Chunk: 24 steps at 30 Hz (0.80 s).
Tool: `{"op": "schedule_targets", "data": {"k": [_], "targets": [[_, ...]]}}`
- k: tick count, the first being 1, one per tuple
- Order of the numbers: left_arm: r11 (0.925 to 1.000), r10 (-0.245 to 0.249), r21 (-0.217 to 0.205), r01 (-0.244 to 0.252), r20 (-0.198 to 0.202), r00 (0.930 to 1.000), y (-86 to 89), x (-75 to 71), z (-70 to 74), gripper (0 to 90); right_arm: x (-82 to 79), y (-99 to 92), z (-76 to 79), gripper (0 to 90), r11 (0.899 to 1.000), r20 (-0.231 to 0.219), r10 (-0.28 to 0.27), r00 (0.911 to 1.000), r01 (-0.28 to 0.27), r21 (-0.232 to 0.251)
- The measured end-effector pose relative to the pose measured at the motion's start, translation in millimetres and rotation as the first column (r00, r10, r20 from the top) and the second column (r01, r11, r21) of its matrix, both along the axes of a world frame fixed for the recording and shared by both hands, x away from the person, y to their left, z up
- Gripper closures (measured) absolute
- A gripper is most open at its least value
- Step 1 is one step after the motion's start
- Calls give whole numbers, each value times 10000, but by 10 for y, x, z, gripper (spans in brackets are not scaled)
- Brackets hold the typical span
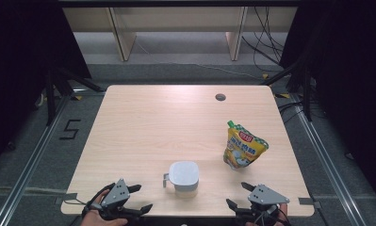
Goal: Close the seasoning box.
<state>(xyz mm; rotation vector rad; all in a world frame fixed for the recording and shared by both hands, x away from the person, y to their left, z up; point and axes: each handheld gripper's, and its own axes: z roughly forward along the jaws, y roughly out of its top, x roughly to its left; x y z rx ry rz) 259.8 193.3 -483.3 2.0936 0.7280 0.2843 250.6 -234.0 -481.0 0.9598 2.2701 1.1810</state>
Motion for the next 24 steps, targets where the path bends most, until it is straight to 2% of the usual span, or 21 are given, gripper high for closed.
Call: {"op": "schedule_targets", "data": {"k": [3,5,6,8,9,10,11,12,13,16,17,19,22,24], "targets": [[9998,-71,-161,73,110,9999,-19,-28,-4,238,4,5,-5,248,10000,4,-23,10000,23,2],[10000,-15,-31,15,15,10000,-26,-41,-11,235,3,4,-6,247,10000,-9,28,10000,-28,-58],[9997,-17,-245,17,-9,10000,-48,-48,-34,233,1,8,-6,246,10000,-27,22,10000,-22,-31],[9997,-141,216,141,26,9999,-47,-41,-60,232,10,6,-6,243,9999,64,77,10000,-76,-93],[9999,-90,80,90,-79,9999,-72,-50,-77,232,8,7,-8,243,9999,-2,65,10000,-65,-99],[9996,-139,228,139,3,9999,-77,-44,-95,232,9,6,-9,242,9999,-43,112,9999,-113,-130],[9998,-136,162,137,-78,9999,-95,-53,-105,232,6,9,-10,241,9998,-117,161,9998,-162,-99],[9990,-192,412,193,-32,9998,-89,-43,-108,232,4,10,-10,240,9998,-161,151,9998,-152,-87],[9995,-162,268,164,-59,9999,-100,-44,-114,232,4,14,-11,240,9998,-323,210,9993,-211,-23],[9987,-188,464,188,-11,9998,-78,-26,-99,231,8,13,-17,236,9998,-315,211,9993,-214,-64],[9998,-34,201,36,-104,9999,-91,-37,-101,230,6,14,-19,234,9998,-357,176,9992,-178,-54],[9995,-134,300,134,2,9999,-77,-16,-107,229,15,10,-23,233,9996,-328,254,9991,-258,-124],[9993,-106,371,110,-89,9999,-75,-20,-101,229,17,7,-24,231,9996,-214,216,9995,-220,-191],[9996,-120,262,121,-36,9999,-78,-14,-109,229,13,12,-27,231,9996,-396,253,9989,-258,-144]]}}
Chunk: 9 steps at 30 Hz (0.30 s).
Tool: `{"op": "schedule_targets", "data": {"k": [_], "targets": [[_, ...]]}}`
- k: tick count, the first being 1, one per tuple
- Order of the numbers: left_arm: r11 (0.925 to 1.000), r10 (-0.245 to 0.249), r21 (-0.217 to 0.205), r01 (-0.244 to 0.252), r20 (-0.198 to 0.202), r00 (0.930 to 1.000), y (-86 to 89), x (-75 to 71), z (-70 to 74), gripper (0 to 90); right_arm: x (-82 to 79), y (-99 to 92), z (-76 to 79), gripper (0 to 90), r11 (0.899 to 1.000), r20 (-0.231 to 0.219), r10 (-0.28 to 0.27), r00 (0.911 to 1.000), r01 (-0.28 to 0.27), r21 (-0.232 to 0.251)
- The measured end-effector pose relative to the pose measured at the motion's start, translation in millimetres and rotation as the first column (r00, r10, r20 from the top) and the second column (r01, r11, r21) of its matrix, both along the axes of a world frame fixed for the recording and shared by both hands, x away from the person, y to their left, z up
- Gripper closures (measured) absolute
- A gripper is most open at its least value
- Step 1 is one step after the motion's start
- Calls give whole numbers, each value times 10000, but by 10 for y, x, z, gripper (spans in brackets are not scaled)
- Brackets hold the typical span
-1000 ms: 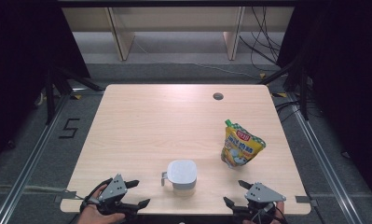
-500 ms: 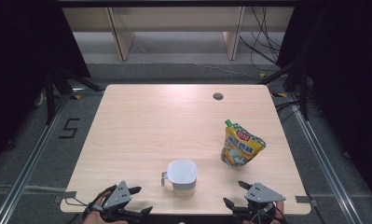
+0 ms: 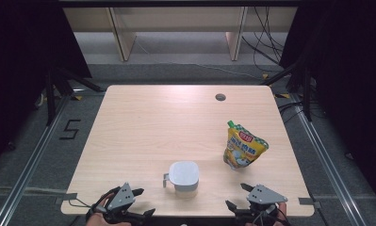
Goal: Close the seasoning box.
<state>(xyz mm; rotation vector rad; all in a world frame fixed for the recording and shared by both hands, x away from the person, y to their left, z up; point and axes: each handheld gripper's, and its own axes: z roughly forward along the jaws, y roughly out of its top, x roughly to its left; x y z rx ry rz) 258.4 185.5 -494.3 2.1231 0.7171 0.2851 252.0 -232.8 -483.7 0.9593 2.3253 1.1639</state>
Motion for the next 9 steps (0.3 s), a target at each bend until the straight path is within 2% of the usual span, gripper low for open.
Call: {"op": "schedule_targets", "data": {"k": [1,2,4,8,9], "targets": [[10000,30,29,-30,11,10000,3,0,6,229,3,-3,-1,231,10000,184,-83,9998,84,-49],[9999,57,-125,-57,-15,10000,0,-5,7,231,6,-5,-2,231,9999,189,-61,9998,62,-79],[9998,118,-174,-118,19,9999,10,0,18,236,6,-7,-4,230,9999,168,-79,9998,81,-84],[10000,-43,42,43,-11,10000,41,25,34,231,6,-13,-9,229,10000,-23,-51,10000,51,-27],[9999,142,67,-143,34,9999,36,31,30,229,6,-17,-7,228,10000,-65,-94,9999,94,30]]}}
